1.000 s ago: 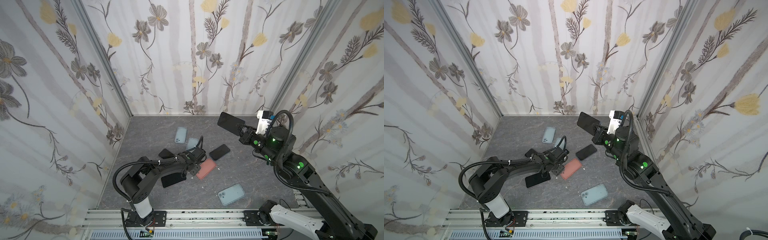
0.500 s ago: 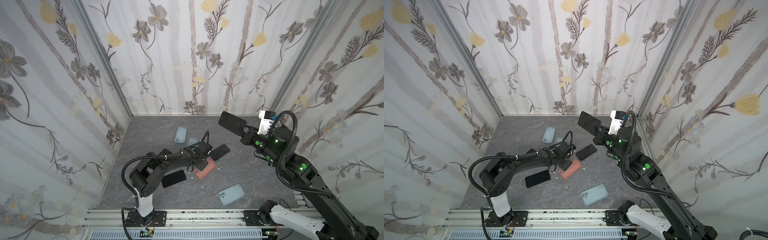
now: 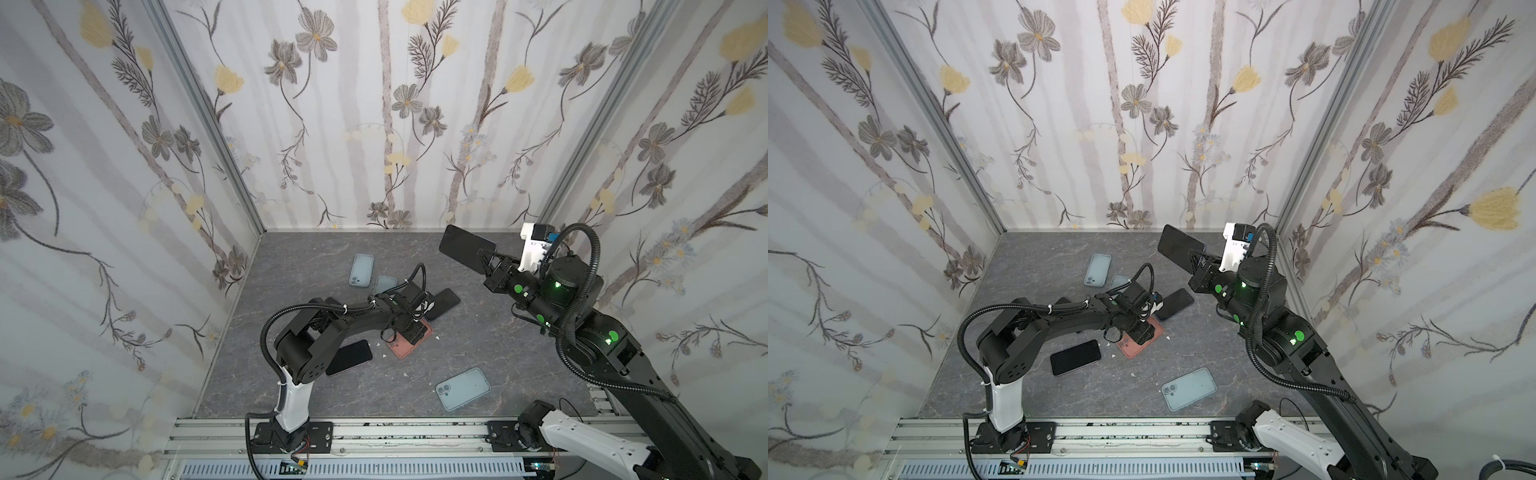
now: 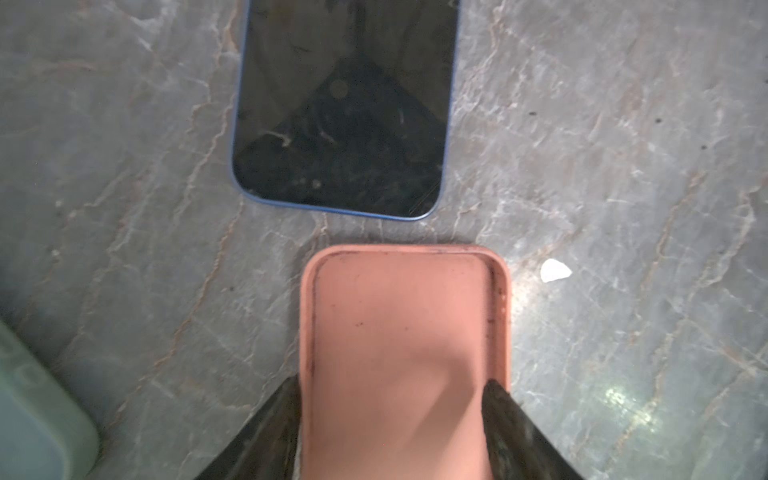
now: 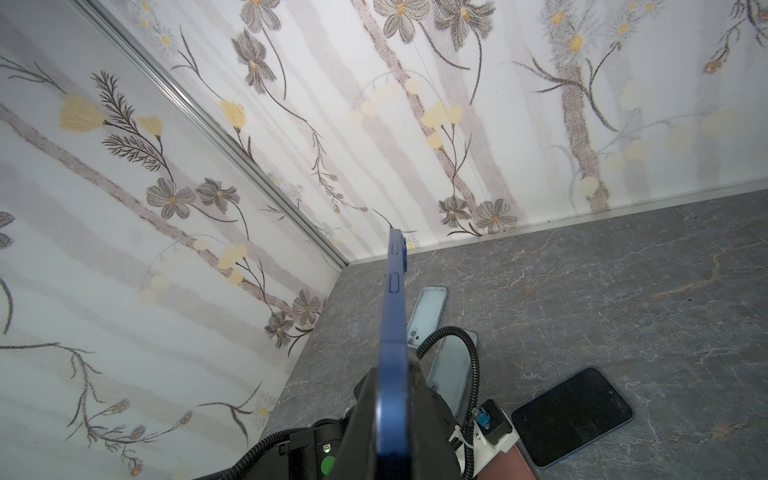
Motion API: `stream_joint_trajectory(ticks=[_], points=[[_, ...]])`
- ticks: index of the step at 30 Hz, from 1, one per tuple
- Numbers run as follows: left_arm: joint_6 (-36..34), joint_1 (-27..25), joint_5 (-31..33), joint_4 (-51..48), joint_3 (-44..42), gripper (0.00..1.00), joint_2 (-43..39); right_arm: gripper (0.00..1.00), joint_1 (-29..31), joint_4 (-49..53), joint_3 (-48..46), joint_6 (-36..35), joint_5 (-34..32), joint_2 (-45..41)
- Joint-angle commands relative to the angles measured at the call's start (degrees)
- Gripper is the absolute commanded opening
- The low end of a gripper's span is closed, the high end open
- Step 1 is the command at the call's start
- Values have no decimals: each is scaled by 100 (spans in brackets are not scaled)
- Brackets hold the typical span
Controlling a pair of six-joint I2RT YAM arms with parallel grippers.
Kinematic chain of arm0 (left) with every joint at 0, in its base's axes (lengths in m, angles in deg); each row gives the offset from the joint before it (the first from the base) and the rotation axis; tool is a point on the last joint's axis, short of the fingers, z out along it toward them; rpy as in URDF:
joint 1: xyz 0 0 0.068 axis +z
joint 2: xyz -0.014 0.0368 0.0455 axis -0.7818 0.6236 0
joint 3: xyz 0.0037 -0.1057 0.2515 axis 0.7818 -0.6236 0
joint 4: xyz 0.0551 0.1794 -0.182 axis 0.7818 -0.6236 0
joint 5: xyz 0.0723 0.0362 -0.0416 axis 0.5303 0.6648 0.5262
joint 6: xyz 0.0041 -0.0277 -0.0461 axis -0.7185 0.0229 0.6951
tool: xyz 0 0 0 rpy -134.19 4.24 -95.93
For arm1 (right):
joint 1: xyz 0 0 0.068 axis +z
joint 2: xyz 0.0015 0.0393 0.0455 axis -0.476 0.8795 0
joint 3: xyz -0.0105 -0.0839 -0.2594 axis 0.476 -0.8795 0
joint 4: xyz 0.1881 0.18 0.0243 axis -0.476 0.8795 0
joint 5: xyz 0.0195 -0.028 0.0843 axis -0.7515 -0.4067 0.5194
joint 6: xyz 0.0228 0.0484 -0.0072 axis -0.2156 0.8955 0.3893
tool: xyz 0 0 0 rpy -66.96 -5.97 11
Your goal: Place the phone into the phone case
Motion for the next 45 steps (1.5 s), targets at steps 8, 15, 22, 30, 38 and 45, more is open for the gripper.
stream_joint_trajectory(ticks=[8,15,22,30,38,45], points=[[-517,-166,-813,251,-6,67,131,0,1,-315,50,51,74,20],[-595,-272,-1288,261,-95,67,-50,0,-5,-257,49,121,81,60],[123,-162,-663,518,-330,70,-879,0,3,122,219,285,109,255],[1427,334,108,663,-1718,69,-2804,0,28,544,-338,894,258,156],[2264,837,671,47,-2208,70,-4013,0,443,11,-1690,1833,883,188],[2825,993,84,373,-2539,69,-4300,0,788,-1631,-3408,2874,1353,142]])
